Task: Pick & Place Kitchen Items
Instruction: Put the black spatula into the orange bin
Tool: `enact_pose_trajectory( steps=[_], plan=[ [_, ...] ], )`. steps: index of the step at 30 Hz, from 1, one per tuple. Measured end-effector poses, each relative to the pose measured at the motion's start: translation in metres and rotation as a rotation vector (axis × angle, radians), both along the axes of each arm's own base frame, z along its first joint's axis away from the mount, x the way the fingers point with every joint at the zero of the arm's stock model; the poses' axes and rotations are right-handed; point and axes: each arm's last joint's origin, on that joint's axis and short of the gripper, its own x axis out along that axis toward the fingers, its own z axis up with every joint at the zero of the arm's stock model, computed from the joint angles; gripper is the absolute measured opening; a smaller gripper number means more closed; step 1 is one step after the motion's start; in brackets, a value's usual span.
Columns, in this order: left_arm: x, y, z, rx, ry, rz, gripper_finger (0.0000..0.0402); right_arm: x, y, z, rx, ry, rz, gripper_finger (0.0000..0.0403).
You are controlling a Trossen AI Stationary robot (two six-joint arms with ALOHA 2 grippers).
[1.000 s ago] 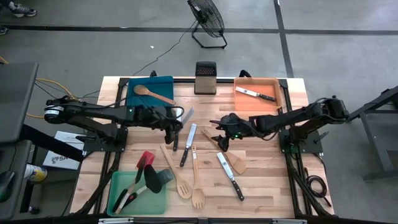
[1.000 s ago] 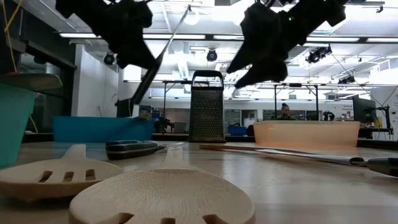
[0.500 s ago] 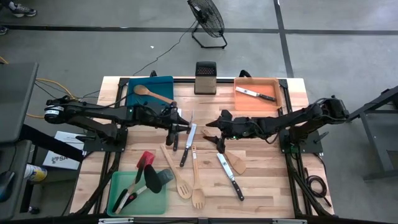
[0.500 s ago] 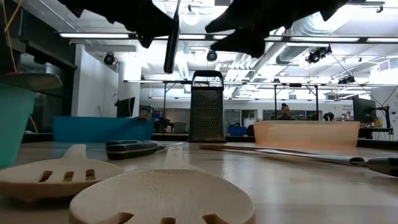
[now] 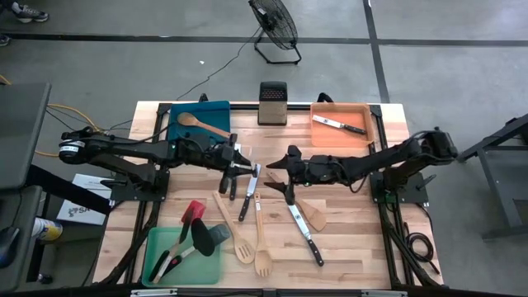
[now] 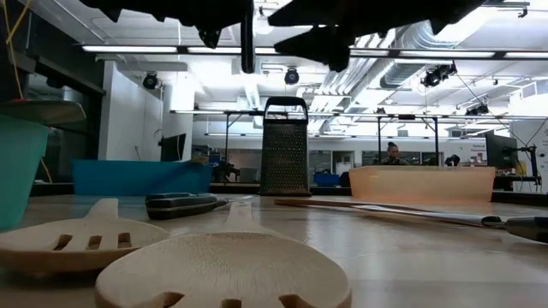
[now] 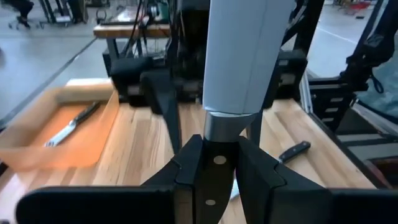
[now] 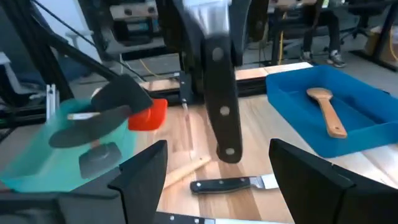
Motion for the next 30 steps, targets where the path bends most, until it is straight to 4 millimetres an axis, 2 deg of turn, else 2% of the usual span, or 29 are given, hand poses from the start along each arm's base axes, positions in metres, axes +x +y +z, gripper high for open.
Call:
enact_pose_trajectory(
  steps=[9, 19, 26, 30],
  plan=[
    [0.0, 0.0, 0.002, 0.013, -0.018, -0.019, 0.0063, 0.013, 0.0, -0.003, -0.054, -0.125, 0.005, 0.0275],
    [0.0, 0.0, 0.004, 0.017, -0.039, -0.019, 0.0063, 0.015, -0.001, -0.001, -0.115, -0.169, 0.004, 0.0275],
    [0.0, 0.0, 0.004, 0.017, -0.047, -0.019, 0.0063, 0.023, -0.002, -0.01, -0.156, -0.208, -0.009, 0.0275],
    [0.0, 0.0, 0.004, 0.017, -0.046, -0.019, 0.0063, 0.023, -0.004, -0.008, -0.153, -0.228, -0.008, 0.0275]
  ],
)
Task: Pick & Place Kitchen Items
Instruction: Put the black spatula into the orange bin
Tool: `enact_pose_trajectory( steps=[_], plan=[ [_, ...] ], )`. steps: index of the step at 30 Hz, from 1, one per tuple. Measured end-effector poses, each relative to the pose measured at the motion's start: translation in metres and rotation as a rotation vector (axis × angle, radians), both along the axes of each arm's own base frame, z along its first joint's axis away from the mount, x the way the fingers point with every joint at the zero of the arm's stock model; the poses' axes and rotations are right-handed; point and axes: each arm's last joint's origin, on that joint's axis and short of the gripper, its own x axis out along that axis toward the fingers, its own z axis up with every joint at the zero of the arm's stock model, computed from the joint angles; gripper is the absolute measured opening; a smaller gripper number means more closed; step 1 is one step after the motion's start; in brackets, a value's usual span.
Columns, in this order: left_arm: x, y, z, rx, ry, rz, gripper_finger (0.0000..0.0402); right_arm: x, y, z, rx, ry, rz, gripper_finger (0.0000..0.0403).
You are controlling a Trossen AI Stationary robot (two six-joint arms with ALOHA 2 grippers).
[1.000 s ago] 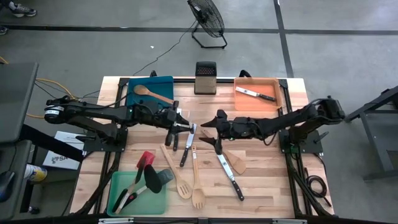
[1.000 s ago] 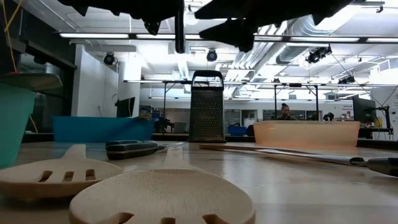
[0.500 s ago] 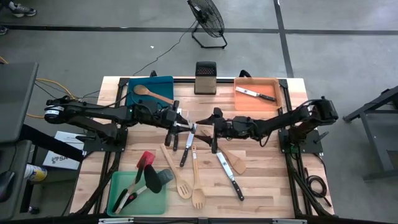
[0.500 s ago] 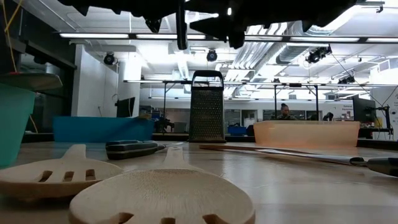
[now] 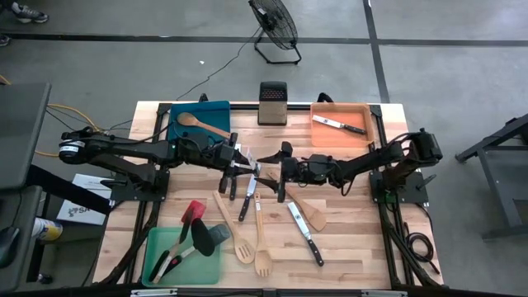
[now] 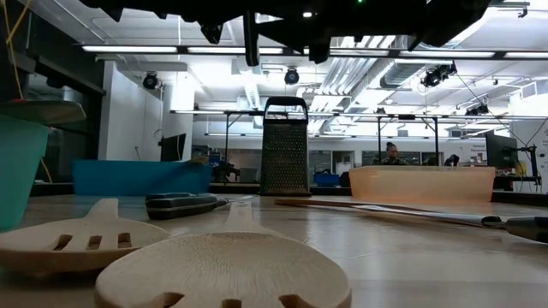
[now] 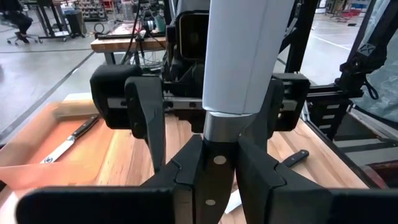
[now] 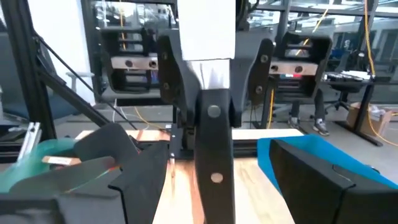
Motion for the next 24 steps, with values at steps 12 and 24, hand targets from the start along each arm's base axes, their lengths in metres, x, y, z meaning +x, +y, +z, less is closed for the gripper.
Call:
enact_pose_trajectory(
  steps=[12, 24],
  plan=[
    [0.0002, -0.0001, 0.0022, 0.001, -0.025, -0.003, 0.0063, 0.0006, -0.0054, 0.0011, 0.004, -0.01, 0.0, 0.0233],
    [0.005, 0.0001, 0.0028, -0.002, -0.065, -0.004, 0.0063, 0.0008, -0.0068, 0.0004, 0.013, -0.003, 0.009, 0.0177]
  ],
)
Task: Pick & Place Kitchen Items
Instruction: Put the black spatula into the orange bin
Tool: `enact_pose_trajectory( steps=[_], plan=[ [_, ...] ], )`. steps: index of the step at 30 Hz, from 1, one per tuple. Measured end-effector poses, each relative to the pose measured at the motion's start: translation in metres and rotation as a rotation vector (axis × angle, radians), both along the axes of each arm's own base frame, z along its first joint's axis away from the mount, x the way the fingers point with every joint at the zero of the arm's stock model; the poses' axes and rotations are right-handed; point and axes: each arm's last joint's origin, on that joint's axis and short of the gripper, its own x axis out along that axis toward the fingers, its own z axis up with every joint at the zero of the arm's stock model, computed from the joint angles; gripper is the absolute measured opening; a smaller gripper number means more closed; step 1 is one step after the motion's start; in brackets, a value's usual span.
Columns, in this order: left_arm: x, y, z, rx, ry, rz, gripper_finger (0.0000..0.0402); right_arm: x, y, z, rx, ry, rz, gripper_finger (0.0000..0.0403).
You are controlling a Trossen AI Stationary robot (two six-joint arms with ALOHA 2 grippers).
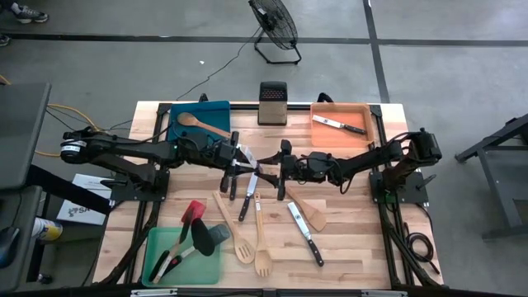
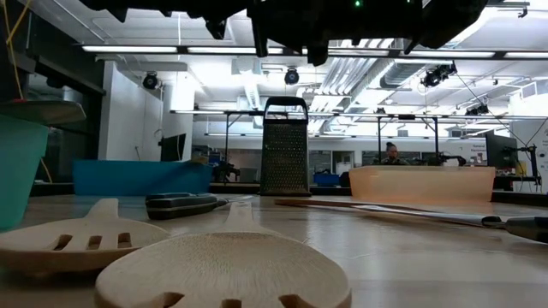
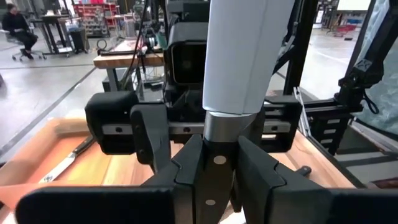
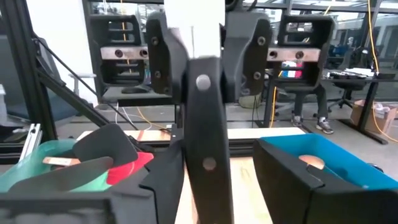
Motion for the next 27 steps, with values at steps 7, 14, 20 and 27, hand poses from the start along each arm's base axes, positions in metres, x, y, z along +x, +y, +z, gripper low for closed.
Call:
enact_pose_trajectory(
  steps=[7, 14, 20, 27],
  plan=[
    [0.0048, 0.0003, -0.0059, -0.019, 0.026, 0.0, 0.0063, 0.0, 0.0004, -0.0008, 0.01, 0.007, 0.007, 0.012],
    [0.0046, 0.0002, -0.0075, -0.032, 0.044, -0.001, 0.0063, 0.0003, 0.0014, -0.003, 0.007, 0.034, 0.045, 0.0081],
    [0.0044, 0.0008, -0.0102, -0.052, 0.074, 0.026, 0.0098, 0.0004, 0.0013, -0.0049, 0.034, 0.053, 0.051, 0.0081],
    [0.0043, 0.001, -0.0089, -0.052, 0.065, 0.033, 0.023, -0.0047, -0.0002, -0.0013, 0.04, 0.096, 0.003, 0.0081]
  ],
)
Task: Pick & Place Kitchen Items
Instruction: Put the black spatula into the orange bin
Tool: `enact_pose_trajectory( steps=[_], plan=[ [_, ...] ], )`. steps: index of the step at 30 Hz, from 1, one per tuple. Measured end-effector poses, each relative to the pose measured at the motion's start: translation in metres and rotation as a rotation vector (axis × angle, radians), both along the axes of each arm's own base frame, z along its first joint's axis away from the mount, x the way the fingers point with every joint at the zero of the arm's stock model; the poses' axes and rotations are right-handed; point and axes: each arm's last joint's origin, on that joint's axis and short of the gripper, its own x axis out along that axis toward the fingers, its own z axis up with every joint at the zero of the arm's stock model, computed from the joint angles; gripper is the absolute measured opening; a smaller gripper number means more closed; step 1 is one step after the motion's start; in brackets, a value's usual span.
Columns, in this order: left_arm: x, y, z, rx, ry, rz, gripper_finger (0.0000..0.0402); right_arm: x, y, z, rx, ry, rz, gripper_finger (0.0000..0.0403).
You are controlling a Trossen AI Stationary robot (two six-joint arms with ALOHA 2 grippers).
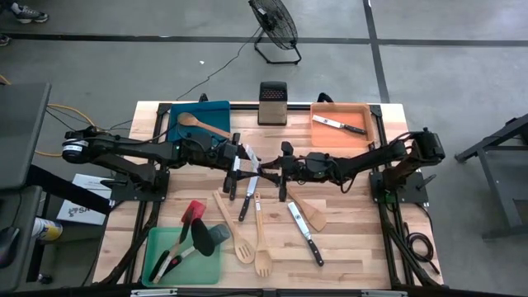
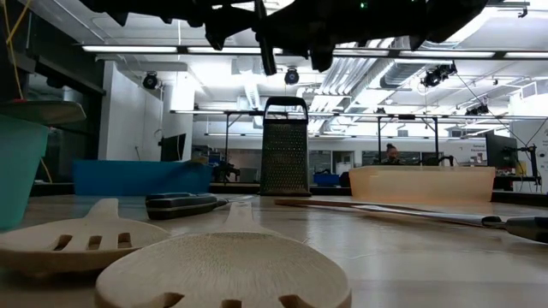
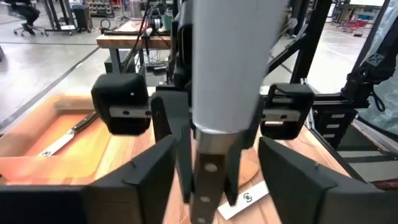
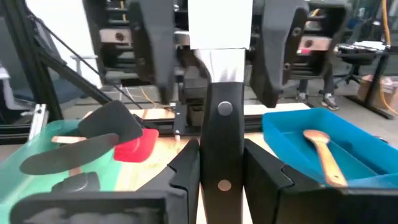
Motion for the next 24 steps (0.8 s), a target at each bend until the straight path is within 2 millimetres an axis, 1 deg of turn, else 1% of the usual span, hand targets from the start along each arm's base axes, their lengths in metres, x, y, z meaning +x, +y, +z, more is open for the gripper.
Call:
enact_pose_trajectory(
  steps=[2, 5, 10, 15, 21, 24],
  plan=[
    [0.0, 0.0, 0.0, 0.001, 0.004, 0.01, 0.0248, -0.003, -0.001, 0.005, -0.001, 0.007, -0.022, 0.0081],
    [-0.004, 0.001, 0.001, 0.004, 0.021, 0.049, 0.0259, -0.011, -0.003, 0.012, -0.007, 0.045, -0.061, 0.0081],
    [-0.014, 0.004, 0.003, 0.016, 0.07, 0.147, 0.0257, -0.028, -0.007, 0.025, -0.014, 0.123, -0.158, 0.0081],
    [-0.027, 0.005, 0.009, 0.021, 0.092, 0.203, 0.0256, -0.048, -0.013, 0.037, -0.014, 0.196, -0.265, 0.0081],
    [-0.038, 0.005, 0.012, -0.01, 0.121, 0.211, 0.0257, -0.075, -0.022, 0.049, 0.013, 0.27, -0.375, 0.0081],
    [-0.038, 0.005, 0.011, -0.023, 0.125, 0.213, 0.0257, -0.089, -0.027, 0.052, 0.008, 0.314, -0.445, 0.0081]
  ],
)
